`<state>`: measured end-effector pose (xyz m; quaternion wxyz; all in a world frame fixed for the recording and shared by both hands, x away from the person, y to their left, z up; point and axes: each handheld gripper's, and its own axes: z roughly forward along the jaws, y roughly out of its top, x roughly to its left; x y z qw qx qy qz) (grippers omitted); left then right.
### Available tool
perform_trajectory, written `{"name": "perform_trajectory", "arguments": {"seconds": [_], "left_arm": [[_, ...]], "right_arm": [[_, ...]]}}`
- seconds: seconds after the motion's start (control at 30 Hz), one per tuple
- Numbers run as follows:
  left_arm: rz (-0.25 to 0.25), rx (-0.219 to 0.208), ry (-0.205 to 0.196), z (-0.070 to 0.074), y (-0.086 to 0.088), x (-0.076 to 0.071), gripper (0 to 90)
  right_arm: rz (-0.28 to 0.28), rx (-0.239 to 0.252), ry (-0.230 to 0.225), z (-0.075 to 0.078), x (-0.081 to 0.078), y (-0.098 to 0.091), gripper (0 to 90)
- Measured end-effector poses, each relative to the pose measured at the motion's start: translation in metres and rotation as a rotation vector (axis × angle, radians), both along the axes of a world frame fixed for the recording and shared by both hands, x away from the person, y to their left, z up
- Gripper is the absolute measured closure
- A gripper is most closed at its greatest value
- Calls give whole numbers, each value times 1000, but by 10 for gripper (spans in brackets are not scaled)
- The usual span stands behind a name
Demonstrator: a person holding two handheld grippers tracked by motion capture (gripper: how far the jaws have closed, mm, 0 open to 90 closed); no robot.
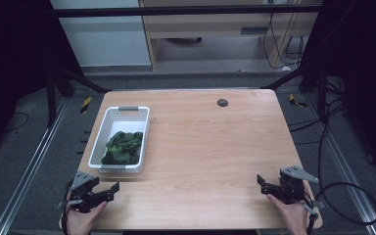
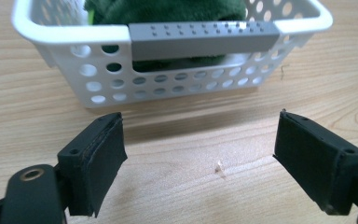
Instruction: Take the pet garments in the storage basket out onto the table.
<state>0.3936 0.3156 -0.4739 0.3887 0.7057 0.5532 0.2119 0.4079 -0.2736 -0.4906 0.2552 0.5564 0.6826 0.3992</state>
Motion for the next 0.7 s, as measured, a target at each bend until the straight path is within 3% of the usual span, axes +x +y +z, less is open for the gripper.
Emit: {"name": "perform_trajectory", "arguments": {"seconds": [0.17, 0.7], "left_arm": [[18, -21, -36, 8, 0, -6, 159], [-3, -54, -128, 41, -2, -15, 173]], "right_arm": [[21, -6, -6, 1, -2, 1, 100], [45, -7, -18, 4, -8, 5, 101]]}}
